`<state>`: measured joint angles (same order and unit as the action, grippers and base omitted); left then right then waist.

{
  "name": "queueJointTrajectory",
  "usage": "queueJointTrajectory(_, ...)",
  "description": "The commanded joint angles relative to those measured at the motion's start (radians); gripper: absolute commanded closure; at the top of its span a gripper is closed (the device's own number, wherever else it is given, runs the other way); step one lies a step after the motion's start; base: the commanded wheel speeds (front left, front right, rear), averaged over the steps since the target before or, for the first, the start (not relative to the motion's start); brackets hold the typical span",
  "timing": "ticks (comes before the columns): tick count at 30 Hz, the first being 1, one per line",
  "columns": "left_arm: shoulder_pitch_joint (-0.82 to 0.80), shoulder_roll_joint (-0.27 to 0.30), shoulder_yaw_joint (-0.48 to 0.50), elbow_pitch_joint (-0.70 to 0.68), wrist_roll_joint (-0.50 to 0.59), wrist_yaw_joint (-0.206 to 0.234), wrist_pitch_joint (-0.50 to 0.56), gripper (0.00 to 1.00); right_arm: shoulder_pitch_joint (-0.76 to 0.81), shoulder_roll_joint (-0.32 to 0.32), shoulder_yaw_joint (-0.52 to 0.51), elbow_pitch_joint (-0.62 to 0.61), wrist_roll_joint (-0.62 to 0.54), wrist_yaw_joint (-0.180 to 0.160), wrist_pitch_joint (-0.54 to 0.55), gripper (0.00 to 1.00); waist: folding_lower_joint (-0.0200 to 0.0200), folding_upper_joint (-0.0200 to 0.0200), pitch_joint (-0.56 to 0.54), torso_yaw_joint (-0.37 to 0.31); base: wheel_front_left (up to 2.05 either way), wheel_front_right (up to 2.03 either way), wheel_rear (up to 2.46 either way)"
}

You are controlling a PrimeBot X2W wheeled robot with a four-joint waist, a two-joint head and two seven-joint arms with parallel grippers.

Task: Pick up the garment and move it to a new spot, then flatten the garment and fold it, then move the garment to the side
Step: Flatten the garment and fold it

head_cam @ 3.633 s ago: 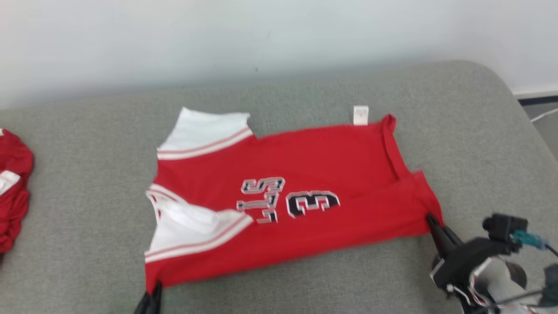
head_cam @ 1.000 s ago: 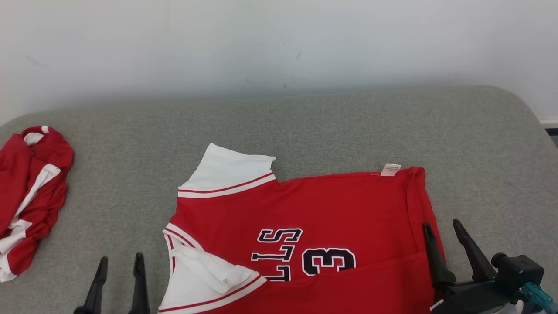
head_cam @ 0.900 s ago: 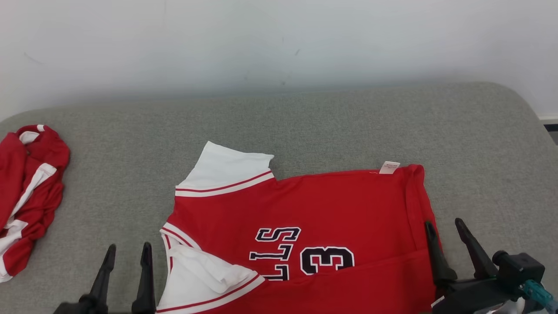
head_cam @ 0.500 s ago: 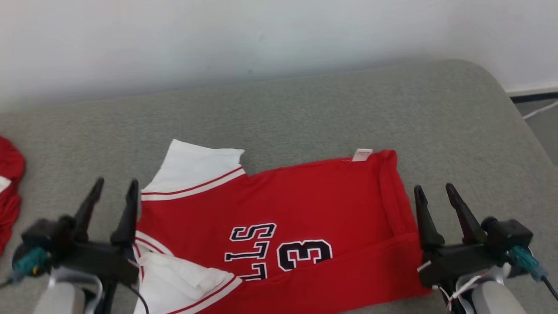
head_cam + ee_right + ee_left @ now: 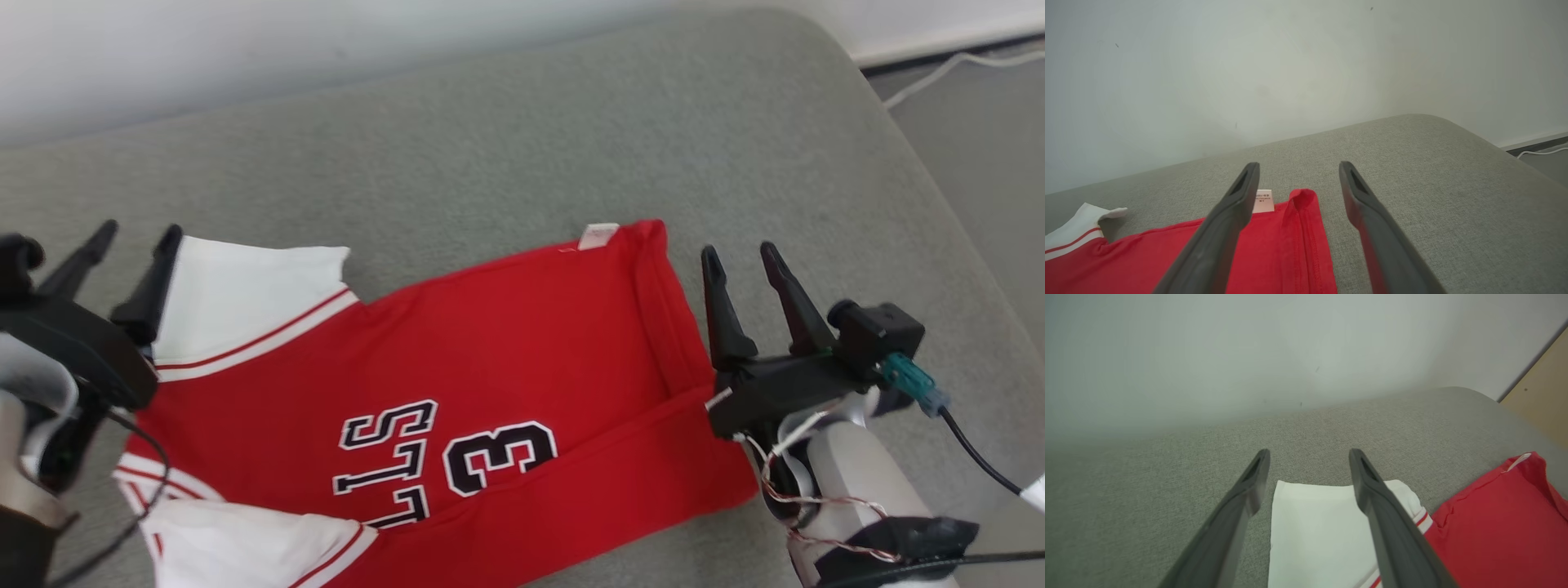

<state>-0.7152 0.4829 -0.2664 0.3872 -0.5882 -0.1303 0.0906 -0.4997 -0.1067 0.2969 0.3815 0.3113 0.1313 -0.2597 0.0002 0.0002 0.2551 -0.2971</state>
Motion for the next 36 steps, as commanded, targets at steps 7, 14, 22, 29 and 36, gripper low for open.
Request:
queueJointTrajectory(7, -0.108, 0.072, -0.077, 0.149, -0.043, 0.001, 0.030, 0.00, -0.045, 0.037, 0.015, 0.017, 0.009, -0.001, -0.005, 0.00, -0.0002, -0.0002, 0.108, -0.105, 0.00, 0.00, 0.00)
queueJointTrajectory(14, -0.152, 0.094, -0.126, 0.241, -0.066, 0.001, 0.014, 0.00, -0.043, 0.046, 0.011, 0.021, 0.004, -0.001, -0.005, 0.00, -0.0002, -0.0002, 0.122, -0.117, 0.00, 0.00, 0.00)
queueJointTrajectory(22, -0.185, 0.096, -0.172, 0.310, -0.079, 0.001, 0.001, 0.06, -0.050, 0.048, 0.014, 0.022, -0.003, -0.001, -0.005, 0.00, -0.0002, -0.0002, 0.127, -0.114, 0.00, 0.00, 0.00)
queueJointTrajectory(29, -0.203, 0.090, -0.228, 0.324, -0.128, 0.001, -0.004, 1.00, -0.065, 0.046, 0.020, 0.042, -0.009, -0.001, -0.005, 0.00, -0.0002, -0.0002, 0.126, -0.097, 0.00, 0.00, 0.00)
queueJointTrajectory(36, -0.231, 0.103, -0.287, 0.290, -0.149, 0.001, -0.074, 1.00, -0.089, 0.040, 0.032, 0.123, 0.009, -0.001, -0.005, 0.00, -0.0002, -0.0002, 0.113, -0.071, 0.00, 0.00, 0.00)
